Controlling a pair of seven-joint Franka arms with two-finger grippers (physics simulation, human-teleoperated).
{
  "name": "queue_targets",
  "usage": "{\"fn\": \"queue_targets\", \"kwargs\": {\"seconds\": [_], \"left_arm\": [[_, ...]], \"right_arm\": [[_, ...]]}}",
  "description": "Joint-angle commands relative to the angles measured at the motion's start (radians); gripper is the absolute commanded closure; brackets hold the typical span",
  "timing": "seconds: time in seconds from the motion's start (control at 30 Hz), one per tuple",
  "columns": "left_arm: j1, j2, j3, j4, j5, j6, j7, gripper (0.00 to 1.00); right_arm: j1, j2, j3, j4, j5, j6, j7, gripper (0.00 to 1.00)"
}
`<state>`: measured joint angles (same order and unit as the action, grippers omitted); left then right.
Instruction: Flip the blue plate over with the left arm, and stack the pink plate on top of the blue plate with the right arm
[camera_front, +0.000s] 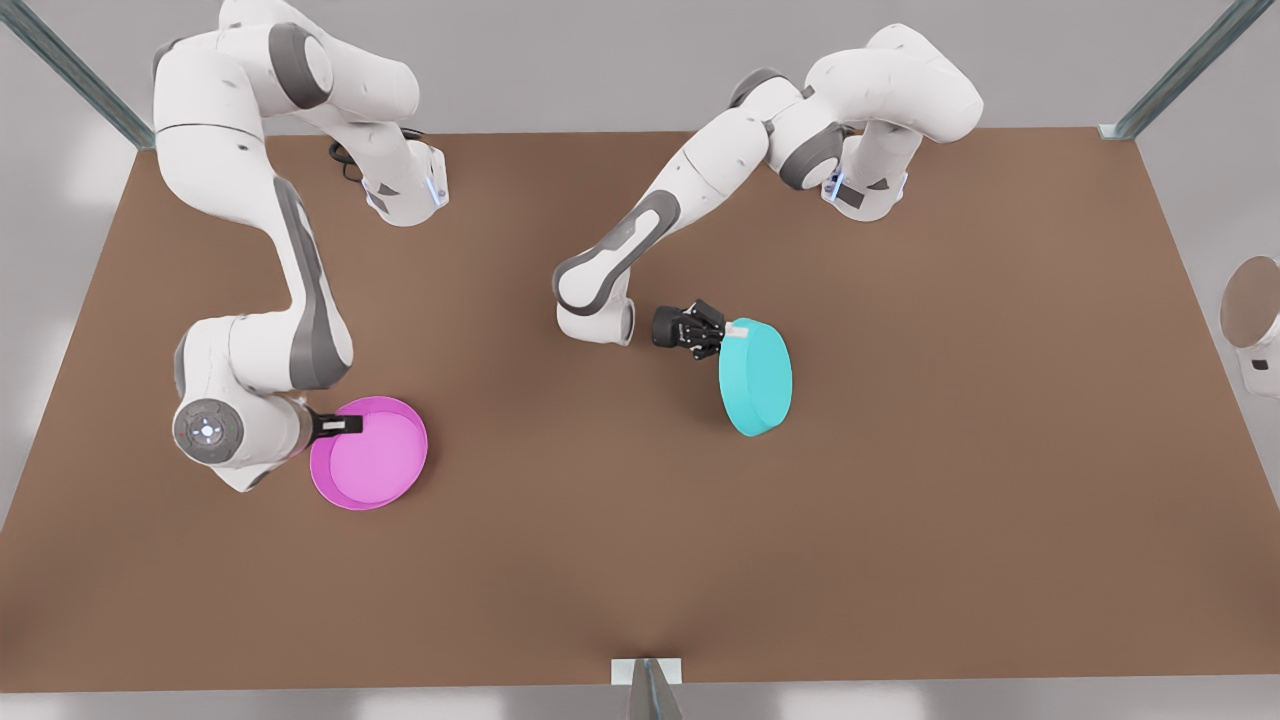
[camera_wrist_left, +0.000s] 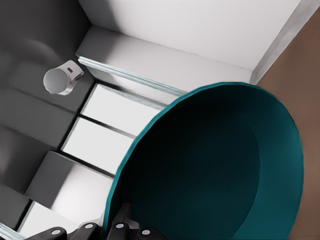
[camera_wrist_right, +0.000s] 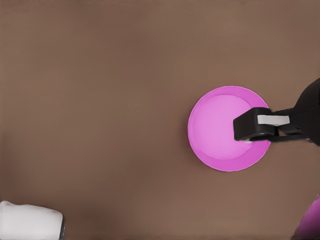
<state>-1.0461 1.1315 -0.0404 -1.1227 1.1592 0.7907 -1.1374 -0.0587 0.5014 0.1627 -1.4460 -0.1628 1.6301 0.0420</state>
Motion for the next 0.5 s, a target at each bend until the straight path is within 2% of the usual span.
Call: {"fn": "queue_targets", "kwargs": {"seconds": [0.0, 0.07, 0.1, 0.13, 0.17, 0.33, 0.4, 0.47], "left_arm": [[0.000, 0.001, 0.001, 0.000, -0.029, 0.002, -0.001, 0.79], [0.000, 0.002, 0.001, 0.000, -0.030, 0.002, -0.002, 0.79], [0.000, 0.002, 0.001, 0.001, -0.030, 0.002, -0.001, 0.62], [0.000, 0.002, -0.001, 0.000, -0.032, 0.004, -0.001, 0.21], [0.000, 0.002, -0.001, 0.000, -0.033, 0.002, -0.001, 0.01], [-0.002, 0.004, -0.003, 0.001, -0.039, 0.001, -0.007, 0.00], [-0.009, 0.004, -0.003, 0.012, -0.092, -0.007, -0.007, 0.00], [-0.034, 0.004, -0.003, 0.038, -0.179, -0.024, -0.012, 0.00]], "right_arm": [[-0.007, 0.003, 0.000, 0.000, 0.000, 0.008, -0.010, 0.00], [-0.024, 0.051, 0.000, 0.003, 0.000, 0.046, -0.071, 0.00], [-0.081, 0.104, 0.001, 0.003, 0.002, 0.094, -0.135, 0.00], [-0.098, 0.118, 0.000, 0.001, 0.005, 0.120, -0.146, 0.00], [-0.128, 0.138, 0.000, -0.001, 0.032, 0.139, -0.148, 0.00], [-0.162, 0.187, 0.000, 0.000, 0.031, 0.232, -0.180, 0.00], [-0.162, 0.187, 0.000, -0.007, 0.032, 0.237, -0.191, 0.00], [-0.177, 0.175, 0.003, -0.083, 0.032, 0.232, -0.211, 0.00]]}}
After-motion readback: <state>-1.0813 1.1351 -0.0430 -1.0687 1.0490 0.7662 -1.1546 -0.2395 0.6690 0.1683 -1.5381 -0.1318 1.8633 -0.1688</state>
